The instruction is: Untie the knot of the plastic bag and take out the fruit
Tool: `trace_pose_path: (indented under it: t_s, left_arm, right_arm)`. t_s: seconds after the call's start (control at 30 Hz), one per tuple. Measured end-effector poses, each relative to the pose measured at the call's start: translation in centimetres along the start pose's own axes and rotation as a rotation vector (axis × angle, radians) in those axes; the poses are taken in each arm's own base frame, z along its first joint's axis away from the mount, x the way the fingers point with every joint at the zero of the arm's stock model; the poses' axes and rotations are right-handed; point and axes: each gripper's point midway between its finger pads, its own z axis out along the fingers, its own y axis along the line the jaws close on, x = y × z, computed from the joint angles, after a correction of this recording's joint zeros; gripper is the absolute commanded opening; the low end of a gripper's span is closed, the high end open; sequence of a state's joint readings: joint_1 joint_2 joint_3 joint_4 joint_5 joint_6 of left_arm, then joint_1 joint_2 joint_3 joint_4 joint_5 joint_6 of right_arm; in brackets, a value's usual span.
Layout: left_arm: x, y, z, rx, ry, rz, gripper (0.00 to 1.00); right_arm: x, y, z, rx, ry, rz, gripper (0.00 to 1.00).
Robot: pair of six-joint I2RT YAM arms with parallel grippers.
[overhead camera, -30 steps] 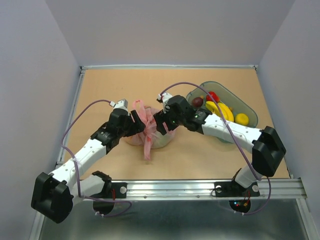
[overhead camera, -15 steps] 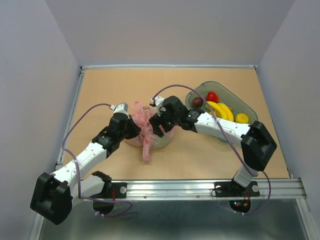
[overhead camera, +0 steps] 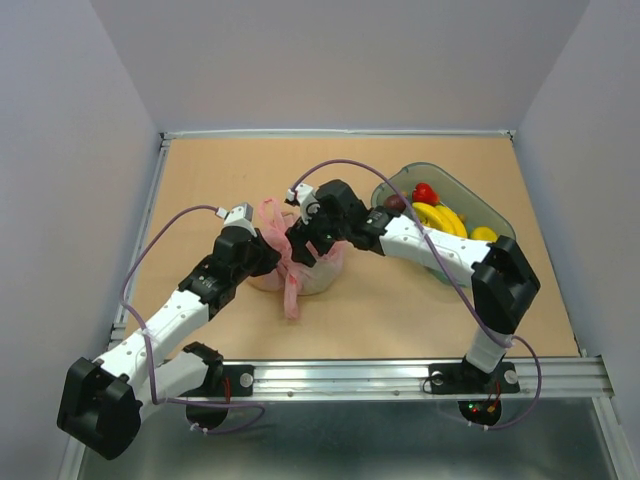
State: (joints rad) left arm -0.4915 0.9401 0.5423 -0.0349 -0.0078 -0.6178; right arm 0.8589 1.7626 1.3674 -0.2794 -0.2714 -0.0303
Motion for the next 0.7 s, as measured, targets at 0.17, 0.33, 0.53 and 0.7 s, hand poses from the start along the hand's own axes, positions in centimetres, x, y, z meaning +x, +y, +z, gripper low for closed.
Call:
trace_pose_path:
  t_s: [0.17,0.33,0.53,0.7]
  left_arm:
    - [0.2,0.2,0.0,-0.009,0.01,0.0,0.0]
    - [0.4,0.3,-0.1,-0.016,0.016,-0.011,0.0]
    - [0.6,0.4,-0.2,-0.023,0.022,-0.026,0.0]
    - [0.6,0.4,-0.2,-0.025,0.023,-0.034,0.0]
  right_arm:
    - [-0.6,0.0,-0.1,0.006,-0.014,-0.005,0.8]
    - [-0.8,-0.6,-0.2,0.059,-0.019,-0.004,0.77]
    - [-2.0,-0.3,-0.8,0.059,-0.061,-0.003,0.73]
    - [-2.2,0.9,-0.3,0.014,-0.068,-0.004,0.72]
